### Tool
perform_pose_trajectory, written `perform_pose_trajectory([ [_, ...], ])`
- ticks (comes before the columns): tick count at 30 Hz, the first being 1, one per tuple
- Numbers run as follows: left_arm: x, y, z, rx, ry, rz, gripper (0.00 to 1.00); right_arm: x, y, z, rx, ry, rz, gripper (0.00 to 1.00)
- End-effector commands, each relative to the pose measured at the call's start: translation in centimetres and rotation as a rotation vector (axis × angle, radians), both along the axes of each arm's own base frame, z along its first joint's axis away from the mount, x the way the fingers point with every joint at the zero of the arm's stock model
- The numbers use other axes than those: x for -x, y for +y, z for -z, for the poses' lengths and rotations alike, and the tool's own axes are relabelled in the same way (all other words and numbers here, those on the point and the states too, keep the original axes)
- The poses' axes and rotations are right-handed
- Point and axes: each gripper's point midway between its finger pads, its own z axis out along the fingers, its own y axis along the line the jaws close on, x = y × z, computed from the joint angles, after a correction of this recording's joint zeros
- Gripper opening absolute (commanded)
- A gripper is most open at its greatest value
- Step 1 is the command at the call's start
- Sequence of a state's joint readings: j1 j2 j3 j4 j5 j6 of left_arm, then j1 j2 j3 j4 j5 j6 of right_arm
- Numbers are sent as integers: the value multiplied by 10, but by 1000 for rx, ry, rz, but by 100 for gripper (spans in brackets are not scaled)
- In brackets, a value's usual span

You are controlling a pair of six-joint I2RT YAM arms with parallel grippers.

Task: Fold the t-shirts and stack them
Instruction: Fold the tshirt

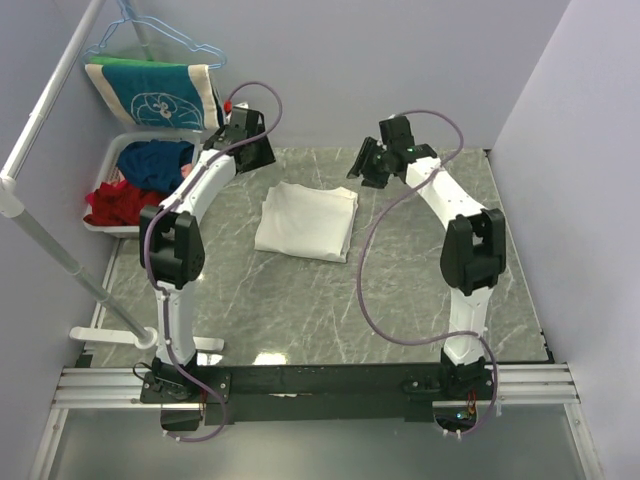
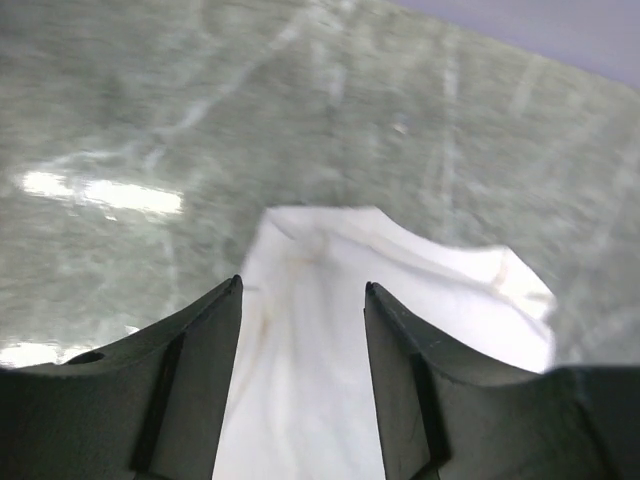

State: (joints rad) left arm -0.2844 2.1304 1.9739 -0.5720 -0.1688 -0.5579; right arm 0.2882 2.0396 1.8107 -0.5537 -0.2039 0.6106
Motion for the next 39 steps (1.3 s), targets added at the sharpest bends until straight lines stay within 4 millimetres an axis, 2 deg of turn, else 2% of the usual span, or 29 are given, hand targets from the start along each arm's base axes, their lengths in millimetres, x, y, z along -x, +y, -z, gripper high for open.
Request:
perform_pose_trajectory([
  [1, 25, -37, -11, 110, 32, 206, 55, 37, 25, -16, 44, -10, -60, 57],
  [2, 27, -44, -13, 126, 42, 232, 54, 44, 30, -21, 42, -15, -71, 57],
  [3, 33, -51, -1, 127, 85, 248, 53, 52, 36, -21, 45, -5, -83, 57],
  [4, 39, -59, 2, 141, 109, 285, 49, 64, 49, -18, 42, 11, -118, 57],
  [5, 40, -64, 0, 141, 112, 301, 48, 70, 53, -19, 46, 12, -134, 57],
  [8, 50, -84, 12, 166, 129, 360, 41, 89, 63, -6, 57, 35, -182, 56],
  [10, 53, -93, 13, 176, 128, 366, 34, 95, 63, 7, 54, 56, -191, 55],
  [14, 56, -101, 34, 171, 161, 371, 32, 102, 67, 26, 42, 87, -225, 52],
  [15, 55, -102, 48, 165, 188, 364, 30, 103, 68, 28, 44, 89, -230, 52],
  [18, 56, -104, 71, 153, 235, 351, 27, 106, 67, 40, 53, 105, -237, 51],
  [23, 54, -96, 101, 94, 271, 284, 29, 120, 66, 62, 45, 147, -253, 51],
  [26, 48, -88, 108, 63, 264, 232, 30, 130, 67, 76, 32, 185, -269, 51],
  [29, 38, -83, 108, 39, 248, 188, 33, 143, 66, 91, 37, 238, -285, 50],
  [35, 14, -66, 96, -9, 186, 92, 39, 166, 46, 122, 129, 355, -276, 50],
  [36, 10, -62, 102, -14, 193, 76, 40, 171, 42, 126, 153, 380, -278, 50],
  [37, 5, -60, 97, -16, 179, 62, 41, 172, 39, 131, 172, 397, -274, 50],
  [39, 1, -48, 106, -35, 195, 24, 42, 176, 30, 137, 216, 427, -266, 50],
])
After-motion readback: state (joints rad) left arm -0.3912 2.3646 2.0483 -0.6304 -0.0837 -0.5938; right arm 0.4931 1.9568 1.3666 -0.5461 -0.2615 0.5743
